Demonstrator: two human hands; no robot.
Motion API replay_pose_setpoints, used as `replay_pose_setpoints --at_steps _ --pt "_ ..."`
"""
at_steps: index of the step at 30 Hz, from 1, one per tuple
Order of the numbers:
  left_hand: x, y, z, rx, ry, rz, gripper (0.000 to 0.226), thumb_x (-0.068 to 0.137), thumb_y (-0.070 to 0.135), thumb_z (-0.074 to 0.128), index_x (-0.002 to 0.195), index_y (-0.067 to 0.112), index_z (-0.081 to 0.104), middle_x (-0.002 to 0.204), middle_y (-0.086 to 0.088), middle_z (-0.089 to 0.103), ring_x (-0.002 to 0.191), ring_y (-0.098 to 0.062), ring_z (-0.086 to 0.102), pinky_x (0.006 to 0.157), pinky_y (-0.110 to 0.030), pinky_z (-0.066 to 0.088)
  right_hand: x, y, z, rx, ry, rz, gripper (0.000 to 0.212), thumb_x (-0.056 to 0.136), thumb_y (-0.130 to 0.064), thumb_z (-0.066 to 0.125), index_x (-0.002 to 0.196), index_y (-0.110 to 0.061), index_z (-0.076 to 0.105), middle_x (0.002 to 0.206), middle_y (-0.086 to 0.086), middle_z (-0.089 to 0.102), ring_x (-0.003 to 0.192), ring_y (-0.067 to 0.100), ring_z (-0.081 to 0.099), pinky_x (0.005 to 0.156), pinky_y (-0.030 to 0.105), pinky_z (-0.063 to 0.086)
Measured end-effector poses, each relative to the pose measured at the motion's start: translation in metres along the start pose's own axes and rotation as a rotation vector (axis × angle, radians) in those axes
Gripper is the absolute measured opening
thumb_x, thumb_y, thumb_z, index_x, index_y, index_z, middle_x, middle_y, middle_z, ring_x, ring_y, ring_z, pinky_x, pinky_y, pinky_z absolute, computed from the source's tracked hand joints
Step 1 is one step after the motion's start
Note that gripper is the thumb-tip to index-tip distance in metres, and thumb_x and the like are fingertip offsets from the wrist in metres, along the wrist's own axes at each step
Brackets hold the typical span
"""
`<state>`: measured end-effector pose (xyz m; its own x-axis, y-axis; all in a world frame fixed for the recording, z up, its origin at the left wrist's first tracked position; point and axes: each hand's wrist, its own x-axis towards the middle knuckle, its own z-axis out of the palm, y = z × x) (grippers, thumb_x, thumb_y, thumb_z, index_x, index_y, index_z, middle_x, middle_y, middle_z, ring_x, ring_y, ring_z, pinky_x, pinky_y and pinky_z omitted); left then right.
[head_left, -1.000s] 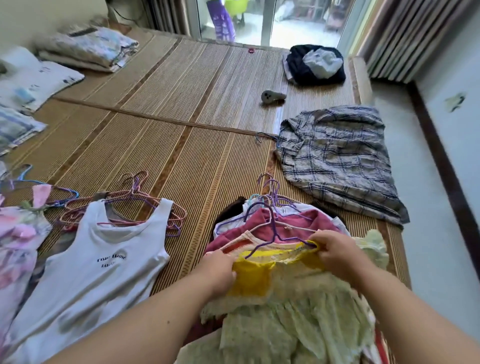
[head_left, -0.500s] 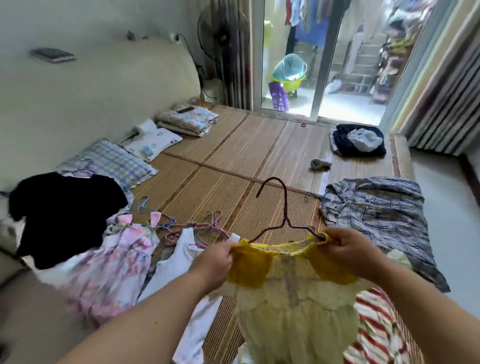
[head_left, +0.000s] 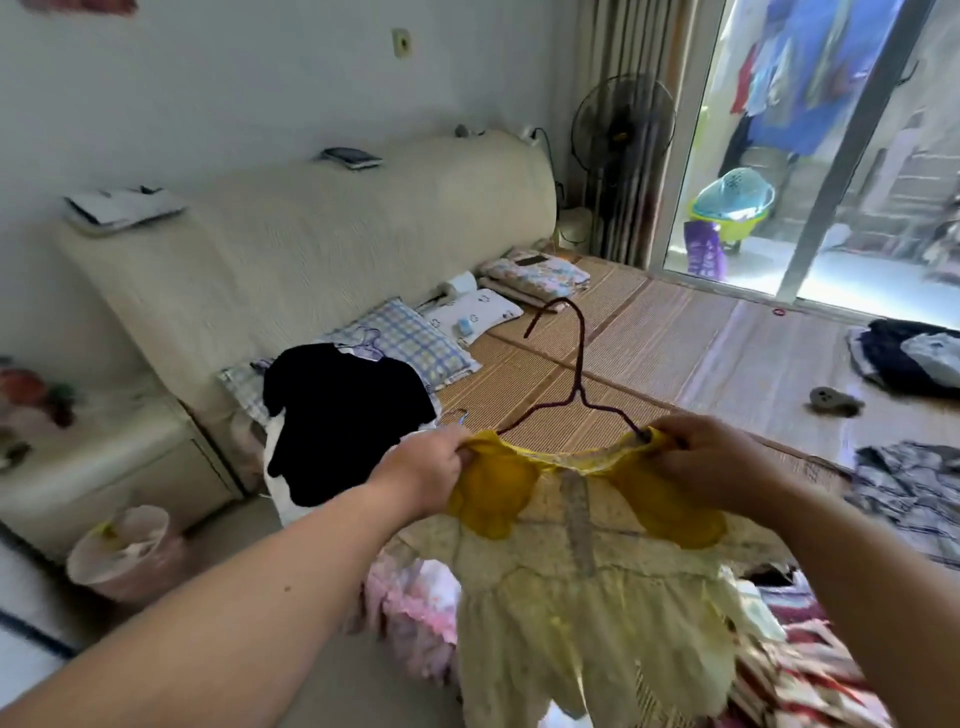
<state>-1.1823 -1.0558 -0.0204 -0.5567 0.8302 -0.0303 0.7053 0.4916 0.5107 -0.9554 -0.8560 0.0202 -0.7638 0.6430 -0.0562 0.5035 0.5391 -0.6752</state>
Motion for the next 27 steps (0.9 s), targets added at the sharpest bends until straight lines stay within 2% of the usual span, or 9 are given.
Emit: replay_pose_setpoints --at_steps 4,6,8,12,17,20,24,27 --pt "0.003 -0.079 -0.063 0.047 0.011 -0.009 0.013 0.094 0.027 0.047 0.086 0.023 0.056 0.095 -0.005 0.064 0.093 -0.026 0.058 0.083 -0.04 0.046 0.033 -0.061 0.071 0.033 -0.01 0.025 0.019 0.08 -0.012 0.063 0.091 -0.026 0.071 0.079 0.001 0.07 0.082 0.021 0.066 0.089 0.045 0.051" --pt "0.007 -0.114 -0.09 0.085 -0.011 -0.017 0.012 0.094 0.025 0.049 0.084 0.025 0.055 0.093 -0.003 0.063 0.091 -0.024 0.058 0.081 -0.039 0.045 0.048 -0.086 0.104 0.046 -0.038 0.034 0.017 0.08 -0.013 0.063 0.09 -0.025 0.07 0.077 0.002 0.069 0.077 0.021 0.066 0.076 0.04 0.055" --pt "0.013 -0.143 -0.111 0.127 -0.035 -0.017 0.012 0.094 0.025 0.049 0.083 0.027 0.054 0.09 0.0 0.062 0.09 -0.022 0.057 0.079 -0.038 0.045 0.061 -0.105 0.131 0.036 -0.071 0.037 0.011 0.079 -0.016 0.063 0.085 -0.025 0.068 0.074 -0.001 0.067 0.072 0.018 0.064 0.064 0.033 0.053" --pt "0.035 -0.186 -0.129 0.189 -0.072 -0.012 0.012 0.095 0.026 0.048 0.084 0.026 0.054 0.089 0.002 0.059 0.091 -0.024 0.056 0.079 -0.039 0.044 0.094 -0.125 0.168 0.034 -0.129 0.062 0.009 0.078 -0.016 0.064 0.08 -0.025 0.067 0.07 -0.005 0.065 0.068 0.014 0.063 0.058 0.028 0.05" --pt "0.079 -0.224 -0.118 0.275 -0.123 -0.04 0.013 0.095 0.028 0.044 0.086 0.025 0.053 0.098 -0.002 0.061 0.097 -0.026 0.056 0.084 -0.039 0.045 0.149 -0.121 0.207 -0.042 -0.17 0.12 0.012 0.082 -0.015 0.057 0.088 -0.019 0.066 0.08 0.002 0.066 0.078 0.021 0.062 0.065 0.03 0.05" --pt "0.113 -0.245 -0.099 0.307 -0.169 -0.118 0.018 0.096 0.029 0.04 0.082 0.023 0.05 0.096 -0.003 0.06 0.096 -0.028 0.056 0.085 -0.041 0.045 0.189 -0.107 0.231 -0.135 -0.222 0.121 0.015 0.082 -0.012 0.052 0.088 -0.02 0.063 0.083 0.003 0.064 0.081 0.023 0.06 0.067 0.03 0.048" --pt "0.167 -0.272 -0.069 0.317 -0.259 -0.226 0.024 0.095 0.031 0.037 0.076 0.02 0.047 0.086 0.001 0.056 0.091 -0.028 0.056 0.084 -0.04 0.045 0.247 -0.077 0.262 -0.193 -0.304 0.169 0.018 0.085 -0.013 0.049 0.094 -0.021 0.062 0.087 0.001 0.063 0.085 0.022 0.06 0.072 0.031 0.05" --pt "0.215 -0.29 -0.041 0.338 -0.32 -0.283 0.022 0.095 0.033 0.036 0.082 0.022 0.05 0.093 0.002 0.059 0.093 -0.026 0.057 0.084 -0.039 0.045 0.297 -0.046 0.284 -0.223 -0.38 0.205 0.015 0.089 -0.013 0.044 0.092 -0.023 0.055 0.081 -0.005 0.054 0.083 0.017 0.055 0.077 0.032 0.048"
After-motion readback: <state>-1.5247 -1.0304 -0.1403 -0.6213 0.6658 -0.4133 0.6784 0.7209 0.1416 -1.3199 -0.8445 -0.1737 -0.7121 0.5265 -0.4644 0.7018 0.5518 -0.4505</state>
